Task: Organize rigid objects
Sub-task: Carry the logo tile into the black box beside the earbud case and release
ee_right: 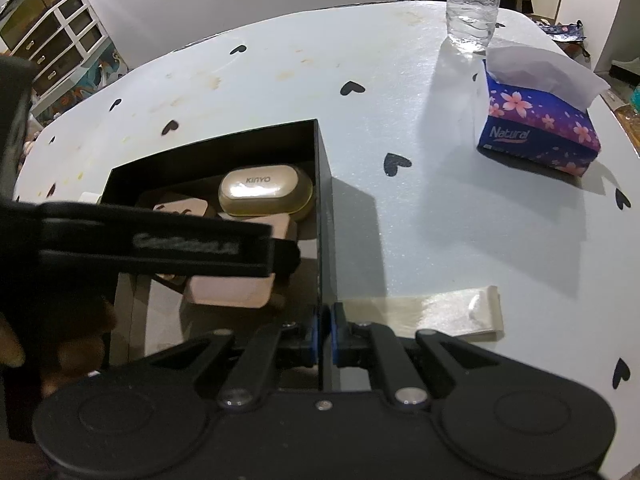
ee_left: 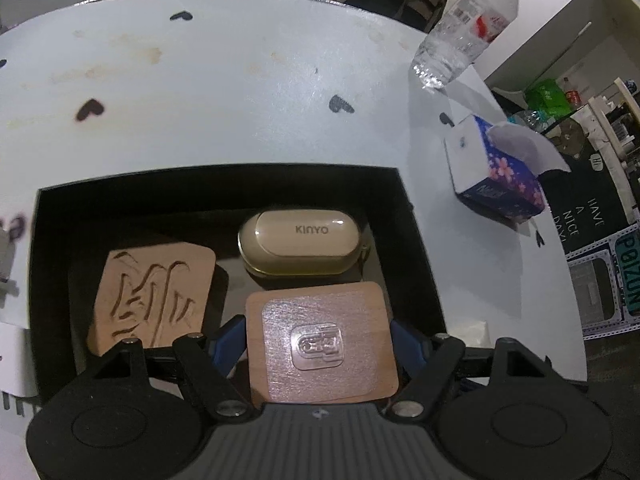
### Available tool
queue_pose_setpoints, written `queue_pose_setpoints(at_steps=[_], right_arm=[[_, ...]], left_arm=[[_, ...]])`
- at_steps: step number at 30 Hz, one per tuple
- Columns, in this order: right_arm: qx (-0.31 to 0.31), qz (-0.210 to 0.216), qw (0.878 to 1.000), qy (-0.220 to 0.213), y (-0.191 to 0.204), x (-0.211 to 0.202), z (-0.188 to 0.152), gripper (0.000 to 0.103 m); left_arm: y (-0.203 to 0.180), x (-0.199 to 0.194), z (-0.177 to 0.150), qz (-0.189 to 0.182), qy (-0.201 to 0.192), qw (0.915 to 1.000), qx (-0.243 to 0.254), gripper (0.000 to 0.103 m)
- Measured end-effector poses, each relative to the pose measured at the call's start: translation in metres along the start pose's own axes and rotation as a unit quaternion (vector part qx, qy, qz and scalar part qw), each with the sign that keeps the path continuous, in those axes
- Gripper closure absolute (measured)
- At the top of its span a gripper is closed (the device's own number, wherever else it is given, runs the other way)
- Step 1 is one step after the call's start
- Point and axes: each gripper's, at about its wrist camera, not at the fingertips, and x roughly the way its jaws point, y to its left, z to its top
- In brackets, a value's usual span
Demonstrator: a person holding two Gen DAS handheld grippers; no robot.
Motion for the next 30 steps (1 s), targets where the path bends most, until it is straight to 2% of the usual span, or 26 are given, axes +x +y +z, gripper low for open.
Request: queue_pose_setpoints(at_steps=[11, 15, 20, 26, 30], right_arm=[[0.007, -0.009, 1.0, -0.001, 0.002, 0.0, 0.0, 0.097], [0.009, -0.01, 1.0, -0.003, 0.002, -0.001, -0.001, 0.097], [0.011, -0.01, 1.0, -0.003, 0.001, -0.001, -0.002, 0.097], [0.012, -0.007, 1.0, -0.005, 0.0, -0.001, -0.002, 0.097], [0.012, -0.004, 1.0, -0.006, -0.001, -0.001, -0.002, 0.097]], left_arm=[[0.005, 0.011, 0.008, -0.008, -0.01, 0.9998, -0.017, 0.024], [0.005, 0.008, 0.007, -0.01, -0.009, 0.9998, -0.017, 0.018], [0.003, -0.003, 0.004, -0.019, -0.013, 0.9996, -0.014, 0.017], [0.001, -0.027, 0.0, -0.025, -0.028, 0.9992, -0.012, 0.013], [0.004, -0.046, -0.004, -0.016, -0.043, 0.9989, -0.011, 0.007]])
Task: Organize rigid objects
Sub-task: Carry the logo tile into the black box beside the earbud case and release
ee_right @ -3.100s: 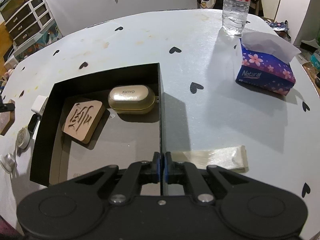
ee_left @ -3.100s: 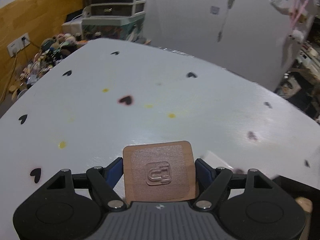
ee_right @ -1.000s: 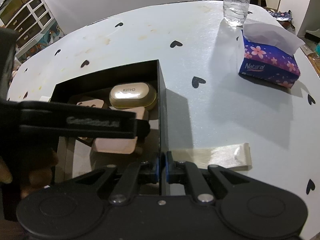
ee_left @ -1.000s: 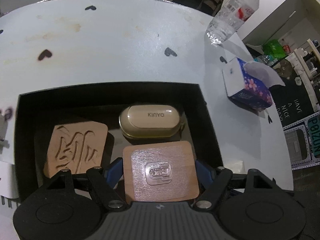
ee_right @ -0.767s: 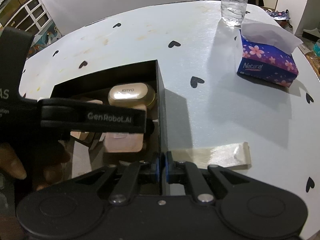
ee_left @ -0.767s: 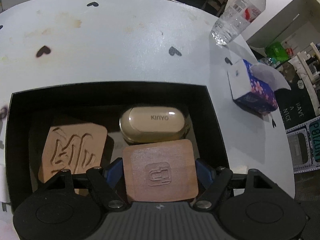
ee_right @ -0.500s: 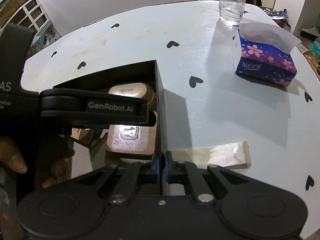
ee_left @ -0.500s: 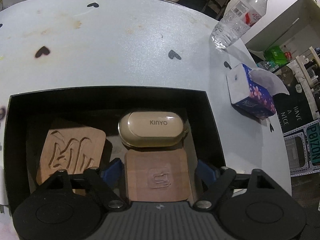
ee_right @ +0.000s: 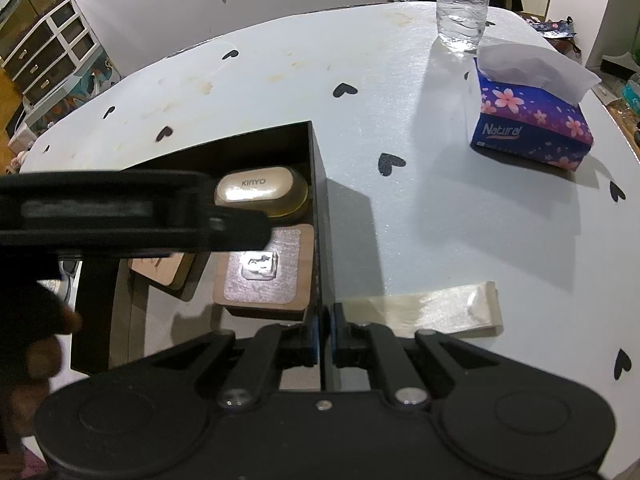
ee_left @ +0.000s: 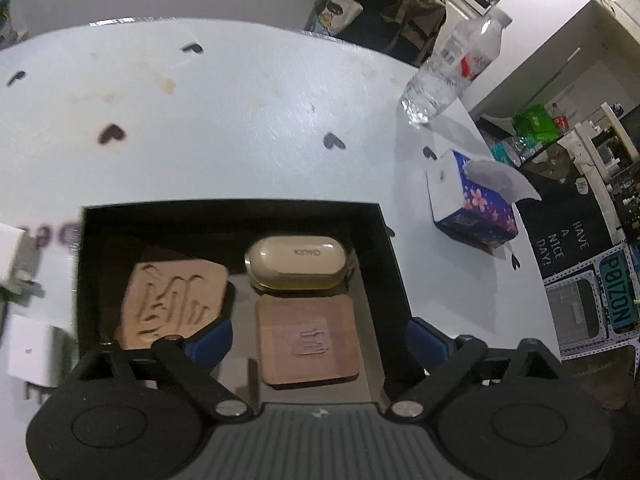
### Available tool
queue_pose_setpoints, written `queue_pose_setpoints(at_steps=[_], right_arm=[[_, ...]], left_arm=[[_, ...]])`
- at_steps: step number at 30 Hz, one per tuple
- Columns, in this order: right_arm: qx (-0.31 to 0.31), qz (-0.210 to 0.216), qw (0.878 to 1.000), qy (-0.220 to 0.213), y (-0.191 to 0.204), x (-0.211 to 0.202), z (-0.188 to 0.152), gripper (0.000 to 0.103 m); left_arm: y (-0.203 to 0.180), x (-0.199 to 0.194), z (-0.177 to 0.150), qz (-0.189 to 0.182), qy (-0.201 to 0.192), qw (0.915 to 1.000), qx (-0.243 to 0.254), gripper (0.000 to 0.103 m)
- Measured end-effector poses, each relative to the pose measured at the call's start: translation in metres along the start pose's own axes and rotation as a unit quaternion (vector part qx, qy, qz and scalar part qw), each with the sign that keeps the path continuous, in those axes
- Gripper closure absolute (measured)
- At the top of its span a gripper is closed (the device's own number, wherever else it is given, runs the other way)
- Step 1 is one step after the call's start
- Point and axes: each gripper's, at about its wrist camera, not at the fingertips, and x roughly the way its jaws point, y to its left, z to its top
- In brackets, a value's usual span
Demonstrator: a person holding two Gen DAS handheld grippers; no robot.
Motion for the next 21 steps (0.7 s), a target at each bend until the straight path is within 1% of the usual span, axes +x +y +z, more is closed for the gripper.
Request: queue_pose_setpoints(at_steps=[4, 8, 16, 21], right_arm=[[-0.003, 0.003, 1.0, 0.0, -0.001, 0.0, -0.001, 0.097], [-0.007, 0.006, 1.0, 0.0, -0.001, -0.001, 0.0, 0.097], [-0.017, 0.004, 1.0, 0.004, 0.001, 0.0, 0.001, 0.097], [-0.019, 0.005, 1.0, 0.007, 0.001, 0.0, 0.002, 0.097]], left_arm=[[0.003, -0.021, -0.006, 0.004, -0.01, 0.9999, 0.006, 0.002], [0.004, -0.041, -0.013, 0.012, -0.025, 0.9995, 0.017, 0.0], [0.01, -0.078, -0.027, 0.046, -0.062, 0.9964, 0.036, 0.0], [0.02, -0.097, -0.034, 0.081, -0.096, 0.991, 0.047, 0.0]])
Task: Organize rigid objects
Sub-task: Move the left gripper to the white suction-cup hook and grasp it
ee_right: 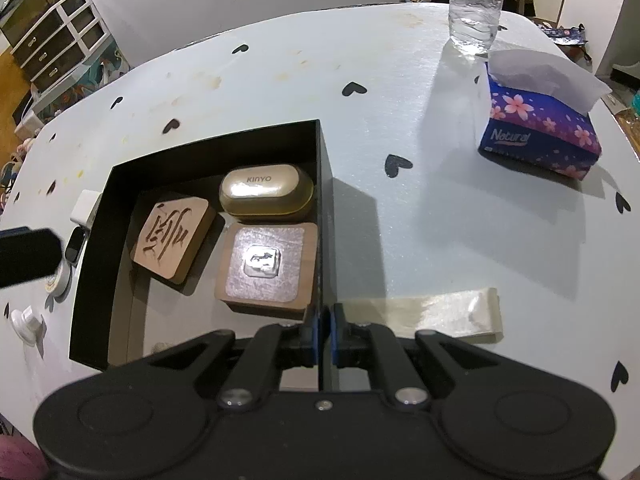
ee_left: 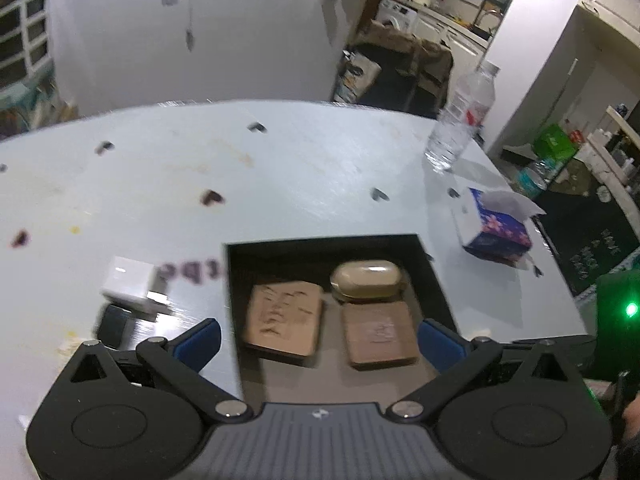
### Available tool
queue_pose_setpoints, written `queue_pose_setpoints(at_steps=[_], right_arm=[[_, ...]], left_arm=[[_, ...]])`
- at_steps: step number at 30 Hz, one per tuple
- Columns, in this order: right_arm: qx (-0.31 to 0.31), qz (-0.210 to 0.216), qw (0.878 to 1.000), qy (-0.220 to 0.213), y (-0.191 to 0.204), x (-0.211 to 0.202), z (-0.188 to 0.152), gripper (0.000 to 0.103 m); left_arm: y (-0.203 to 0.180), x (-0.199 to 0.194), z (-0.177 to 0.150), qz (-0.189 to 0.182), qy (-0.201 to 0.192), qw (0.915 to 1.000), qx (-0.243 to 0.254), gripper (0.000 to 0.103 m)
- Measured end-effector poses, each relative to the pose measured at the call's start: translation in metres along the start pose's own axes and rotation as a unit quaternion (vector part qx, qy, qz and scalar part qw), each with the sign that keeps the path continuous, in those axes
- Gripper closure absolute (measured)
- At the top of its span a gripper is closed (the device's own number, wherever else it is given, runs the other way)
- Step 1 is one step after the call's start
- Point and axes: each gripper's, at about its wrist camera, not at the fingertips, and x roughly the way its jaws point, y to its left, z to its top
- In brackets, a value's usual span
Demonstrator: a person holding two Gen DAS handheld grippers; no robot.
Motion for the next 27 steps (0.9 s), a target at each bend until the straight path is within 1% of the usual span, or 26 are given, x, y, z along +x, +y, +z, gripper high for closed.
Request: queue_pose_setpoints(at_steps=[4, 8, 12, 19, 23, 27], right_arm=[[-0.003, -0.001, 1.0, 0.002, 0.001, 0.001, 0.001, 0.097], [-0.004, 0.002, 1.0, 0.004, 0.0, 0.001, 0.002, 0.097], [-0.007, 0.003, 1.0, 0.006, 0.0, 0.002, 0.002, 0.097], [-0.015, 0.0, 1.0, 0.011, 0.001, 0.002, 0.004, 0.097], [-0.014, 0.001, 1.0, 0.013, 0.001, 0.002, 0.004, 0.097], [-0.015, -0.001, 1.0, 0.013, 0.002, 0.002, 0.004, 0.097]], left_arm=[[0.02, -0.012, -0.006, 0.023, -0.022, 0.9995, -0.006, 0.0], [0.046, -0.021, -0.014, 0.037, -0.029, 0.9987, -0.022, 0.0], [0.075, -0.031, -0.026, 0.067, -0.044, 0.9962, -0.034, 0.0], [0.126, -0.044, -0.055, 0.117, -0.05, 0.9894, -0.071, 0.0], [0.151, -0.047, -0.072, 0.123, -0.044, 0.9877, -0.086, 0.0], [0.168, -0.045, -0.088, 0.124, -0.037, 0.9879, -0.085, 0.0]])
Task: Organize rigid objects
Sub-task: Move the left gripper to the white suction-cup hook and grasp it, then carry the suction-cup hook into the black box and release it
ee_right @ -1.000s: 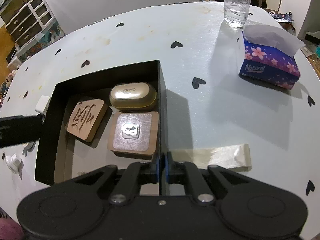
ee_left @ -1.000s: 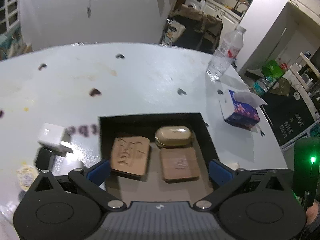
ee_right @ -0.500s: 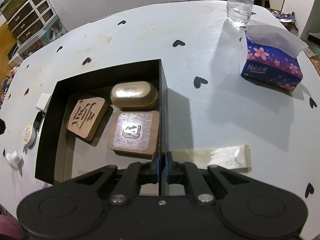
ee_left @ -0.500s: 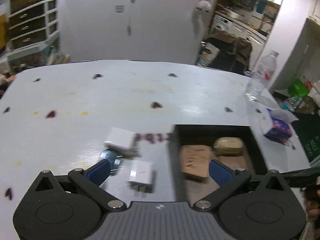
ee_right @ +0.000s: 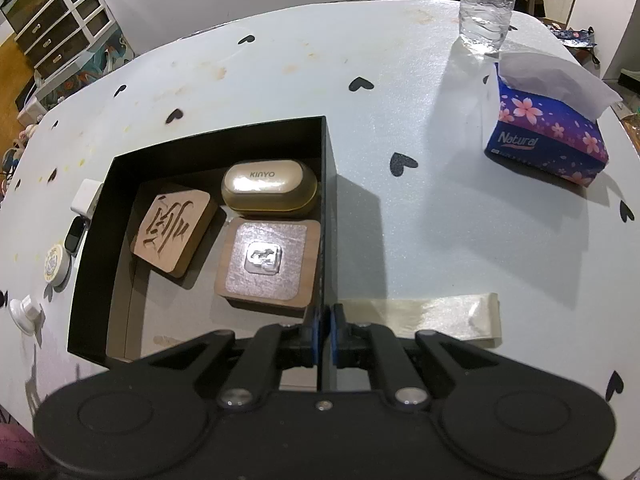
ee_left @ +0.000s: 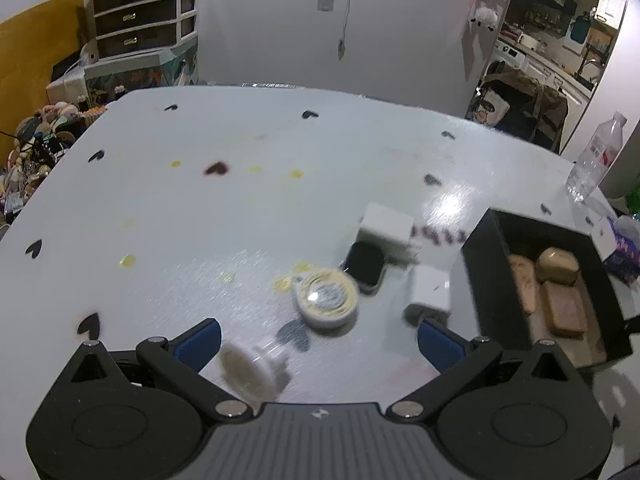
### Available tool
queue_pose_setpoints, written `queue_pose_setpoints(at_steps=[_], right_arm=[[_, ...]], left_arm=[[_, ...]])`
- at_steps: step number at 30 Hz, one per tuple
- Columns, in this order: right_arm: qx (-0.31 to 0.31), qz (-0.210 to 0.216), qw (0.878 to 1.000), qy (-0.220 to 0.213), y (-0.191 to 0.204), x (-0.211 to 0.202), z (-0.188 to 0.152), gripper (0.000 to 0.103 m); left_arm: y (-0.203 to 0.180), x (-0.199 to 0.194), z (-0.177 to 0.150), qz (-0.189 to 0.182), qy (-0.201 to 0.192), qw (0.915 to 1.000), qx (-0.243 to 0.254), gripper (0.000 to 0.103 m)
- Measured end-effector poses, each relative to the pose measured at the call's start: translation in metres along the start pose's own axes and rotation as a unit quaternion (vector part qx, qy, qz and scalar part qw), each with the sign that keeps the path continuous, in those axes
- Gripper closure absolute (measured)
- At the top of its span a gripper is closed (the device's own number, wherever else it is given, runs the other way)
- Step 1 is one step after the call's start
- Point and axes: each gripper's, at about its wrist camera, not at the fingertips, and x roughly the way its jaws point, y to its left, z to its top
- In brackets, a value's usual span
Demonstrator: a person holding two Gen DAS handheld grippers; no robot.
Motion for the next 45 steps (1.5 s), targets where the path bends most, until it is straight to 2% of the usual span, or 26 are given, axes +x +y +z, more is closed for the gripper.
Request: queue_pose_setpoints(at_steps=[5, 13, 14, 19, 28, 33, 39, 45], right_arm=[[0.001, 0.0, 1.0, 0.0, 0.0, 0.0, 0.0, 0.097], [0.001, 0.0, 1.0, 0.0, 0.0, 0.0, 0.0, 0.097], [0.001, 0.0, 1.0, 0.0, 0.0, 0.0, 0.0, 0.097], [0.001, 0.0, 1.0, 0.0, 0.0, 0.0, 0.0, 0.097], [0.002, 0.0, 1.0, 0.0, -0.001, 0.0, 0.001, 0.097], [0.002, 0.0, 1.0, 0.0, -0.002, 0.001, 0.0, 0.097], [0.003, 0.0, 1.0, 0.0, -0.001, 0.001, 0.001, 0.097], [0.004, 0.0, 1.0, 0.0, -0.002, 0.0, 0.001, 0.097]], left_arm=[[0.022, 0.012, -0.012, 0.008, 0.014, 0.9996, -0.022, 0.004], [0.035, 0.031, -0.02, 0.013, 0.053, 0.9978, -0.038, 0.05], [0.035, 0.032, -0.021, 0.014, 0.055, 0.9976, -0.04, 0.052], [0.036, 0.036, -0.021, 0.021, 0.056, 0.9971, -0.048, 0.081], [0.035, 0.033, -0.016, 0.028, 0.047, 0.9971, -0.052, 0.091], [0.026, 0.025, -0.007, 0.018, 0.028, 0.9979, -0.055, 0.092], [-0.01, 0.004, 0.024, -0.044, -0.02, 0.9984, -0.029, 0.092], [-0.066, 0.0, 0.053, -0.118, -0.04, 0.991, 0.048, 0.093]])
